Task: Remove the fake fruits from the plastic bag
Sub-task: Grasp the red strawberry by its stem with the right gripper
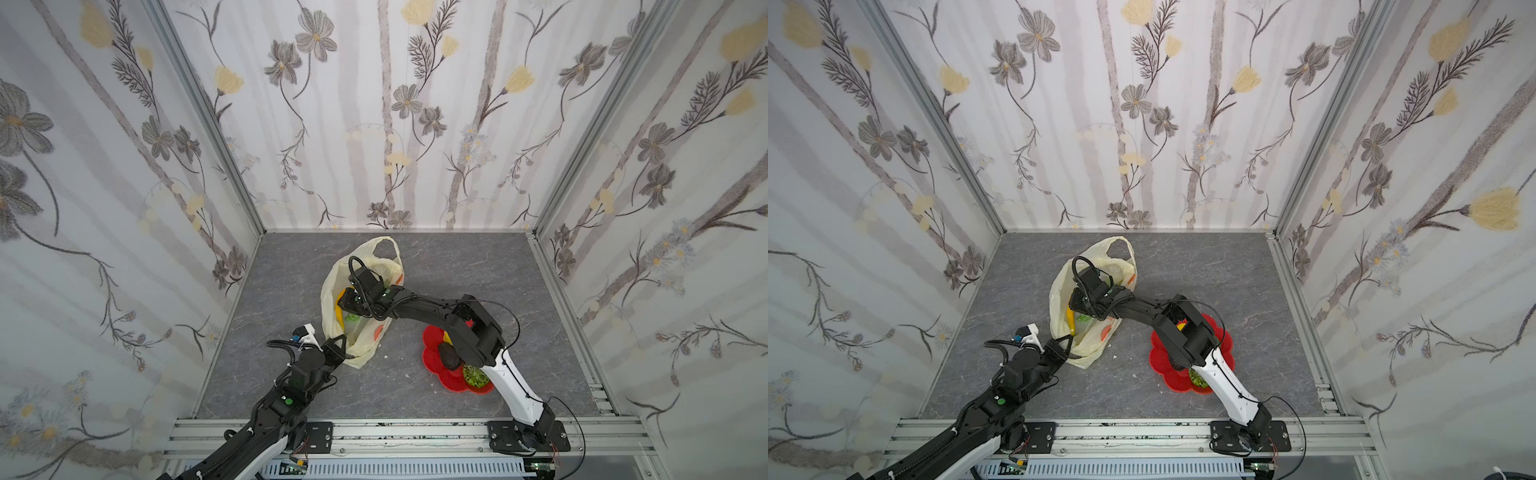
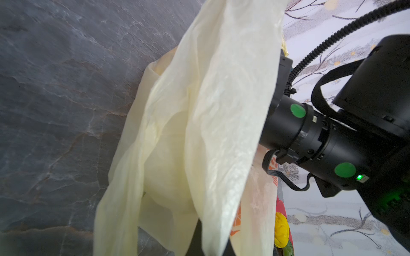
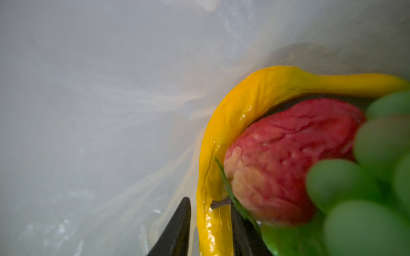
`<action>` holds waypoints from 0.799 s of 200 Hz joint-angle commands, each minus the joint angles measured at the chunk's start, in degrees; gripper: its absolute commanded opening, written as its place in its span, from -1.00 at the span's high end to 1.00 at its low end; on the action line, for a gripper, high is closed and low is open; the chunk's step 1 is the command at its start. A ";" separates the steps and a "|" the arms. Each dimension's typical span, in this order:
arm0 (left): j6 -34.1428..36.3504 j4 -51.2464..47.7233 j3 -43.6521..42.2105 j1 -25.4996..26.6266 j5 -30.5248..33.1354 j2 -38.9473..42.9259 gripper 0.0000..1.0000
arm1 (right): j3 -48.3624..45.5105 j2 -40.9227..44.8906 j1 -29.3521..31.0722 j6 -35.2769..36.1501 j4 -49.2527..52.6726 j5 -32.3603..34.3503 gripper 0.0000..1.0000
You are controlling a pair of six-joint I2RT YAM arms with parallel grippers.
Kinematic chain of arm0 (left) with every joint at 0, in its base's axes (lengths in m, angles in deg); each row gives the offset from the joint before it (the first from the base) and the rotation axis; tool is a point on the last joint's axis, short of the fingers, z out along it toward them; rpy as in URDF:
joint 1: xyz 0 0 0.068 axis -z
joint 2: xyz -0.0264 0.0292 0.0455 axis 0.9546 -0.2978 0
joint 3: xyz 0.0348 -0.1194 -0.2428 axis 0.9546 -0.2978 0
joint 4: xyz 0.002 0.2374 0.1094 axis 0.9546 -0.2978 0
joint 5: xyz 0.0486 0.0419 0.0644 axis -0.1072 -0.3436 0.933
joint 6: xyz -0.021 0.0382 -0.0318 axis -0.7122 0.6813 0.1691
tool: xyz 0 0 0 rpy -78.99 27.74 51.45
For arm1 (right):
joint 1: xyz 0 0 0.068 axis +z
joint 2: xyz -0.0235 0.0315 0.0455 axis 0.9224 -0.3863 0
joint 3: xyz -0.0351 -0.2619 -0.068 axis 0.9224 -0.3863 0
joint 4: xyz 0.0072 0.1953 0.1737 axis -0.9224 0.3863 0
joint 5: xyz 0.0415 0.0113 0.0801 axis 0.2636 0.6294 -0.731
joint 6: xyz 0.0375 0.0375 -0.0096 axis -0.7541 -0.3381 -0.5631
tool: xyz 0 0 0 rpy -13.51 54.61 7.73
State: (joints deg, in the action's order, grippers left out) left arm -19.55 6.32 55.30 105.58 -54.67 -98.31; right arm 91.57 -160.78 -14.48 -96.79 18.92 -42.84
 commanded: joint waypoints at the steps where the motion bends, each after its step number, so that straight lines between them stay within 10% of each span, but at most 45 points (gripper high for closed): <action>1: 0.08 -0.33 -2.73 -0.02 0.85 0.37 1.00 | 0.55 -0.37 -0.07 -0.90 -0.73 1.87 0.42; 160: 0.16 -2.90 -3.09 0.02 2.09 2.78 1.00 | -9.96 7.42 0.11 1.15 -2.95 8.92 0.80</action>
State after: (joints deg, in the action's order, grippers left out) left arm -19.55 3.41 55.30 105.58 -54.06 -95.56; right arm 83.00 -155.14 -14.41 -96.05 18.09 -36.50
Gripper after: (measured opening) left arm 0.051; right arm 0.109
